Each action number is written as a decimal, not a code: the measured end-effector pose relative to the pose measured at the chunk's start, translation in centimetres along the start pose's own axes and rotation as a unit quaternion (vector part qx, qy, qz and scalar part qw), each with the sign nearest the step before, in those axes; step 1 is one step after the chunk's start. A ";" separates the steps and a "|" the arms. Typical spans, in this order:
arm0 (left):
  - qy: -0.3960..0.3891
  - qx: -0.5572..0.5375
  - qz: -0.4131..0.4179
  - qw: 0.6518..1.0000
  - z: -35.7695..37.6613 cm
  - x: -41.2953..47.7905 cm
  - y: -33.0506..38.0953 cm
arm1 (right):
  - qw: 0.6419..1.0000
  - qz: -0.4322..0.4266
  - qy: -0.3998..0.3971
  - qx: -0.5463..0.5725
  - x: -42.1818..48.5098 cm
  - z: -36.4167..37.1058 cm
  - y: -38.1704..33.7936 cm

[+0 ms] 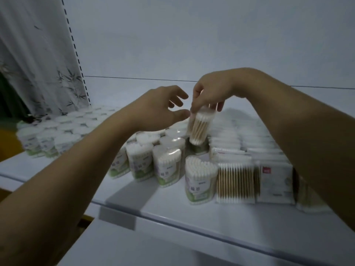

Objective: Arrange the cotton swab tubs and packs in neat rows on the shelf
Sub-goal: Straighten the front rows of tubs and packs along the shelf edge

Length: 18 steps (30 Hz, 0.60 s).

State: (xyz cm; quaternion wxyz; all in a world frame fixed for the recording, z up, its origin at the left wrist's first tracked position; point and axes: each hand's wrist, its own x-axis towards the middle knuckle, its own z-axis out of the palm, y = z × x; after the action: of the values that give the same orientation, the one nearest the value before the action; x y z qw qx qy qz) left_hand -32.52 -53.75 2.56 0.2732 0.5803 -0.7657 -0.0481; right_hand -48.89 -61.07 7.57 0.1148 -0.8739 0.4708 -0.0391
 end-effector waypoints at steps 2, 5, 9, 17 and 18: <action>-0.006 -0.029 -0.004 1.000 0.2 0.2 0.5 | 0.999 0.029 0.011 0.018 0.0 -0.3 -0.2; -0.006 -0.064 -0.002 0.998 1.3 0.6 0.9 | 0.994 0.064 0.050 0.075 0.1 0.5 -0.5; 0.046 -0.119 0.001 0.992 2.5 1.2 0.6 | 0.976 0.073 0.081 0.188 -0.7 1.2 -0.1; 0.038 -0.305 -0.030 0.951 2.1 1.5 -1.1 | 0.993 -0.042 0.074 0.085 -3.6 0.6 0.9; 0.035 -0.311 -0.030 0.949 2.1 1.5 -1.1 | 0.991 -0.055 0.089 0.084 -3.6 0.9 0.8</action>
State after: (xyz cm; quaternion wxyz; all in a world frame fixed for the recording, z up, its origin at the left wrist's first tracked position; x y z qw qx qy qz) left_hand -32.84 -56.01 0.87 0.4647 0.4906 -0.6853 -0.2715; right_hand -51.35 -58.38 6.68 0.1432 -0.8785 0.4257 -0.1629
